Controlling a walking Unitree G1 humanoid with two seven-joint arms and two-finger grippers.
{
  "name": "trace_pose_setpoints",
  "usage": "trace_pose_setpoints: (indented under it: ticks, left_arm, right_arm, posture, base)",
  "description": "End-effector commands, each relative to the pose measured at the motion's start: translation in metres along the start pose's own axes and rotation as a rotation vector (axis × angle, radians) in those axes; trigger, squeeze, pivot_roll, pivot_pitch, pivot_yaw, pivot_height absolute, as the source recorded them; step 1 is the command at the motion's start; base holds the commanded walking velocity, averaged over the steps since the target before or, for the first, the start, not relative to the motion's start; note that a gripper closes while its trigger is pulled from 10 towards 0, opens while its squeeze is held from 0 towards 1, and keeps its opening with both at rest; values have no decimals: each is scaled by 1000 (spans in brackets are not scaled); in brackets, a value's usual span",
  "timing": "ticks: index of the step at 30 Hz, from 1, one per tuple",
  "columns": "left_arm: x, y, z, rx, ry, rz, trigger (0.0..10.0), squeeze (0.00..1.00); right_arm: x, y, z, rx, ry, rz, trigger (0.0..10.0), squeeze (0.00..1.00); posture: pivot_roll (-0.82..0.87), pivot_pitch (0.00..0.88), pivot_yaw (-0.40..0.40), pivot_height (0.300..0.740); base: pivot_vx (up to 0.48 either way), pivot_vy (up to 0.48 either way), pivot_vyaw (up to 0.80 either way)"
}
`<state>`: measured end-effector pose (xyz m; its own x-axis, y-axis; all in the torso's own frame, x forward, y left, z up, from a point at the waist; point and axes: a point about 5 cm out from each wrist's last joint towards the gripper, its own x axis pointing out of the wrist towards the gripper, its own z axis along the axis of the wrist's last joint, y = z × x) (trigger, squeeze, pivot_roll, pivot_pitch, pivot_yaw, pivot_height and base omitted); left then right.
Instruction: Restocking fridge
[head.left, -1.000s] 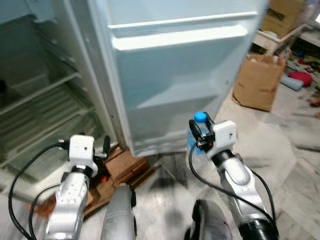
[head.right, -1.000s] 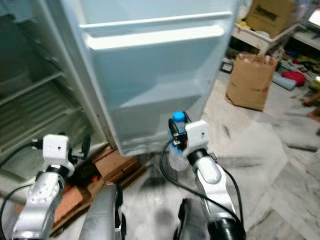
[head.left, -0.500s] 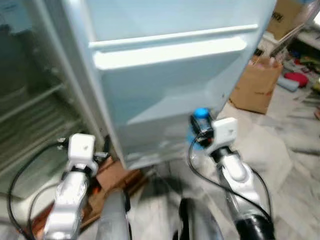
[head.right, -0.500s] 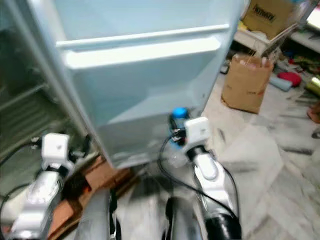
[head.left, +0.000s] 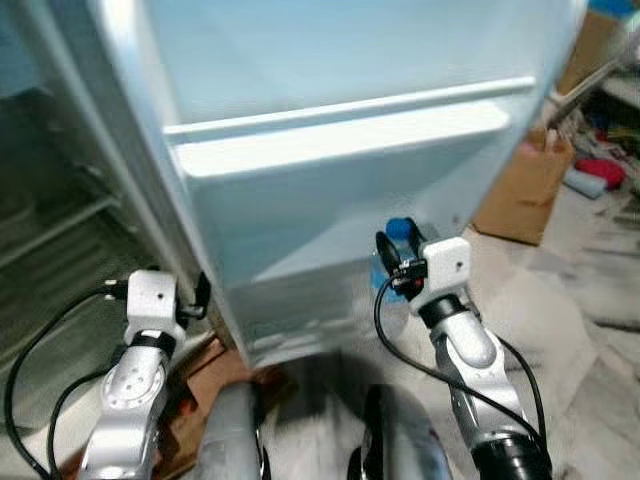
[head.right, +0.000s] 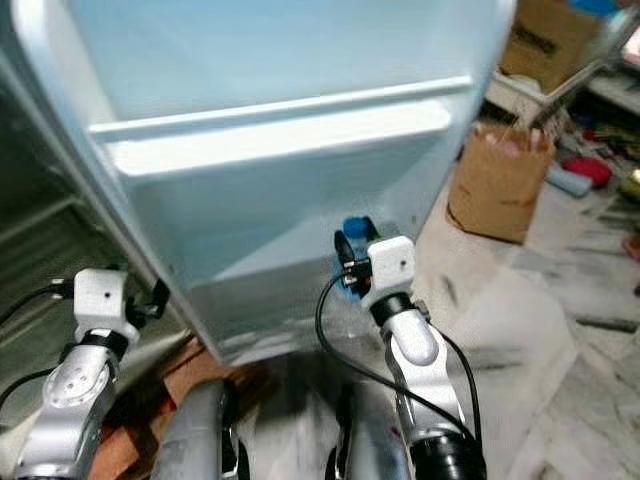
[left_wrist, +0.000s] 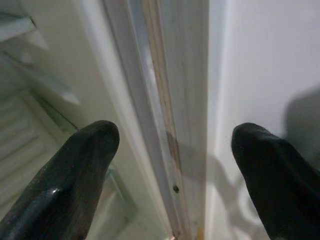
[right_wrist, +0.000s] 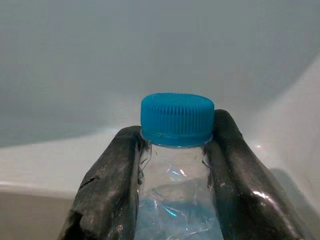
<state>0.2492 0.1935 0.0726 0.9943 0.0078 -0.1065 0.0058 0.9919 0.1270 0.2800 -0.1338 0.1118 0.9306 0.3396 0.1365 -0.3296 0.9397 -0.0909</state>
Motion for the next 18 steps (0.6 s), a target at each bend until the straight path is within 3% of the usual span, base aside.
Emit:
trace_pose_setpoints:
  ticks: [1,5,12,18]
  left_arm:
    - [-3,-3,0,-4,8,-4,10000,0]
    - [-7,0,-3,-11,23,6,10000,0]
    - [-10,5,-4,-28,44,29,10000,0]
    - [-14,11,0,-42,51,44,10000,0]
  right_arm:
    - [0,3,-1,4,12,17,10000,0]
    - [-2,6,-4,13,25,34,10000,0]
    - [-1,9,-7,15,44,44,10000,0]
    - [3,10,-8,-8,55,66,10000,0]
  posture:
    - [65,108,2,611]
    - [70,113,2,611]
    - [82,138,3,566]
    - [96,173,7,566]
  base:
    - [0,0,0]
    - [0,0,0]
    - [0,0,0]
    - [0,0,0]
